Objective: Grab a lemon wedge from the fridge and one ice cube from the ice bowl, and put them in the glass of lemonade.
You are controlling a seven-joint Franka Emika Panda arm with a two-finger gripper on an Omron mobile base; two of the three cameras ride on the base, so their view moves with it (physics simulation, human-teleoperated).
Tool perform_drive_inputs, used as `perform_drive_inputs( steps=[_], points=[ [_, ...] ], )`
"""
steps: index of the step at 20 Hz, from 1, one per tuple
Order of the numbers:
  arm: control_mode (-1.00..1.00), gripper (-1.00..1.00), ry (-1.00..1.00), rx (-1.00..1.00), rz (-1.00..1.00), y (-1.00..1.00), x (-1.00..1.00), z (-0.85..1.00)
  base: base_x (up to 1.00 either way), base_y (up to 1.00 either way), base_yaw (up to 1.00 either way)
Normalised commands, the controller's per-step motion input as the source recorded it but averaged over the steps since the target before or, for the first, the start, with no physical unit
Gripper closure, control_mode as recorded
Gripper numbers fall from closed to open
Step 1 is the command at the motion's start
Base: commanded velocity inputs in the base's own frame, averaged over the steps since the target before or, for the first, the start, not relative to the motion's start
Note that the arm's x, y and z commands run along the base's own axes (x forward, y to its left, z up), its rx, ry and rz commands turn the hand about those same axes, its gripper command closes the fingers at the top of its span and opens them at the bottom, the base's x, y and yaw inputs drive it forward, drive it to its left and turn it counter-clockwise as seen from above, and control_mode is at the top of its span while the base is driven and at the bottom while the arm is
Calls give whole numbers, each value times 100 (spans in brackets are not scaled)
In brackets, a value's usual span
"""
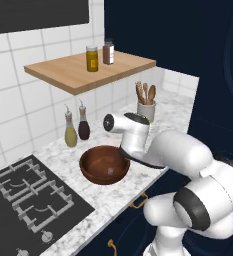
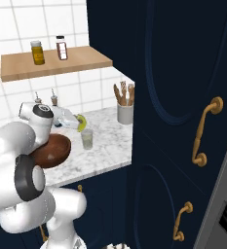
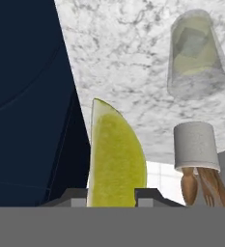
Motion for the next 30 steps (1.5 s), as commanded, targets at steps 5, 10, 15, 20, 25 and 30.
perform_drive_inputs(
  steps=[5, 10, 15, 20, 25, 30],
  points=[
    [-100, 100, 0, 0, 0, 8, 44, -23, 0, 0, 0],
    [-100, 100, 0, -1, 0, 9, 35, -40, 0, 0, 0],
    [-100, 100, 0, 0, 0, 0, 48, -17, 0, 0, 0],
    [-100, 100, 0, 0, 0, 1, 53, -19, 0, 0, 0],
    [-100, 100, 0, -2, -1, 10, 31, -29, 0, 0, 0],
    [-100, 100, 0, -1, -2, 3, 27, -21, 0, 0, 0]
  ],
)
